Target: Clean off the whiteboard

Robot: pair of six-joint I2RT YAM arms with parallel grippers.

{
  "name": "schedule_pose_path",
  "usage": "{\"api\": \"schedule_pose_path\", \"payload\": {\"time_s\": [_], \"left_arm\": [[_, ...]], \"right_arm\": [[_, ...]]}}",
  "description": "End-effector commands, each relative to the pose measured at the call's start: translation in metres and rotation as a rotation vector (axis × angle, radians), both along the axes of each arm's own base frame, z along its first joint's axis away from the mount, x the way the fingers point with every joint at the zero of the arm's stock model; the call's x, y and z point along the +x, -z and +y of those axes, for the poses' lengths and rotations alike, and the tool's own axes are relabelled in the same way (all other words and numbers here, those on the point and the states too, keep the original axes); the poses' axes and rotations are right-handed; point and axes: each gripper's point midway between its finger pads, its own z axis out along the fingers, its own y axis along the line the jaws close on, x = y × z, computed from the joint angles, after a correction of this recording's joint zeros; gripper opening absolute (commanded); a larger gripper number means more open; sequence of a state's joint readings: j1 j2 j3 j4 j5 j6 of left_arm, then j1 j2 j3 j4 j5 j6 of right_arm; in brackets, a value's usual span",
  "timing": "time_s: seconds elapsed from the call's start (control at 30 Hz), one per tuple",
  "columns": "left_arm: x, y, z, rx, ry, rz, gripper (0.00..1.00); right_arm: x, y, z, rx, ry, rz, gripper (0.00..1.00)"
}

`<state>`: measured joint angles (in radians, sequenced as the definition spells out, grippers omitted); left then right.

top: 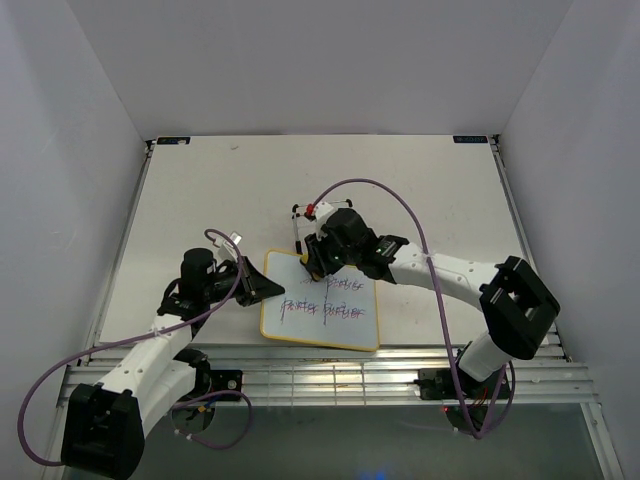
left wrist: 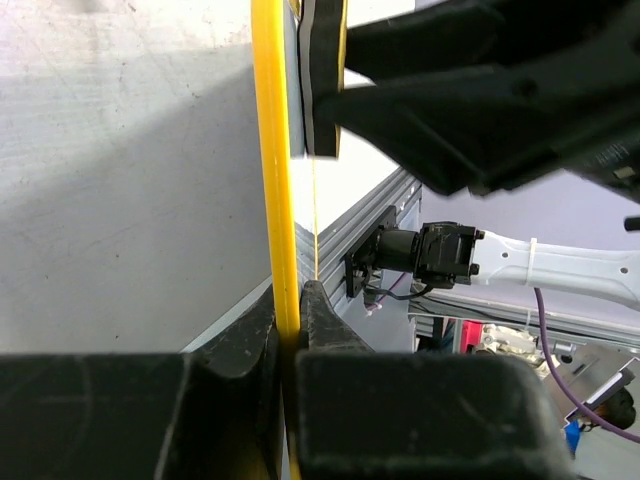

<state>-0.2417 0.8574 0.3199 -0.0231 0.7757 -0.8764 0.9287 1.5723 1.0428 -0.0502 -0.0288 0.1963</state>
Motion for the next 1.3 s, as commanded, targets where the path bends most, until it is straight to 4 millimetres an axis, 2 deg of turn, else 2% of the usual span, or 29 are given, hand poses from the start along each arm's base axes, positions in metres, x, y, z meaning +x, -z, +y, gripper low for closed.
{"api": "schedule_pose_path", "payload": {"time_s": [0.0, 0.07, 0.17, 0.47, 0.6, 0.77, 0.8, 0.87, 0.93, 1.07, 1.17, 1.2, 1.27], "left_arm": [[0.005, -0.024, -0.006, -0.019, 0.059, -0.150, 0.00], [0.005, -0.022, -0.006, -0.014, 0.057, -0.143, 0.00], [0.005, -0.020, -0.005, -0.006, 0.055, -0.146, 0.00], [0.006, -0.023, -0.005, -0.002, 0.063, -0.174, 0.00], [0.006, -0.024, -0.005, -0.004, 0.065, -0.179, 0.00], [0.005, -0.026, -0.005, -0.006, 0.067, -0.184, 0.00], [0.005, -0.026, -0.005, -0.006, 0.068, -0.187, 0.00], [0.005, -0.025, -0.005, -0.005, 0.066, -0.186, 0.00], [0.005, -0.025, -0.005, -0.002, 0.062, -0.183, 0.00], [0.007, -0.024, -0.003, 0.006, 0.047, -0.179, 0.00], [0.009, -0.023, -0.002, 0.014, 0.033, -0.173, 0.00], [0.010, -0.022, -0.002, 0.017, 0.026, -0.169, 0.00], [0.011, -0.022, -0.001, 0.021, 0.017, -0.166, 0.00]], "right_arm": [[-0.007, 0.053, -0.045, -0.185, 0.077, 0.123, 0.29], [-0.009, 0.056, -0.049, -0.176, 0.069, 0.153, 0.29], [-0.016, 0.055, -0.045, -0.161, 0.037, 0.180, 0.29], [-0.047, 0.022, 0.014, -0.047, -0.154, 0.221, 0.27], [-0.052, 0.011, 0.040, -0.041, -0.203, 0.214, 0.28], [-0.042, 0.009, 0.065, -0.069, -0.214, 0.218, 0.27], [-0.043, 0.014, 0.069, -0.083, -0.218, 0.225, 0.27], [-0.041, 0.007, 0.077, -0.080, -0.222, 0.216, 0.27], [-0.044, 0.009, 0.082, -0.087, -0.232, 0.219, 0.27], [-0.052, 0.014, 0.077, -0.096, -0.235, 0.231, 0.27], [-0.056, 0.027, 0.060, -0.127, -0.212, 0.230, 0.27], [-0.060, 0.037, 0.047, -0.152, -0.198, 0.242, 0.27], [-0.062, 0.046, 0.034, -0.165, -0.172, 0.250, 0.27]]}}
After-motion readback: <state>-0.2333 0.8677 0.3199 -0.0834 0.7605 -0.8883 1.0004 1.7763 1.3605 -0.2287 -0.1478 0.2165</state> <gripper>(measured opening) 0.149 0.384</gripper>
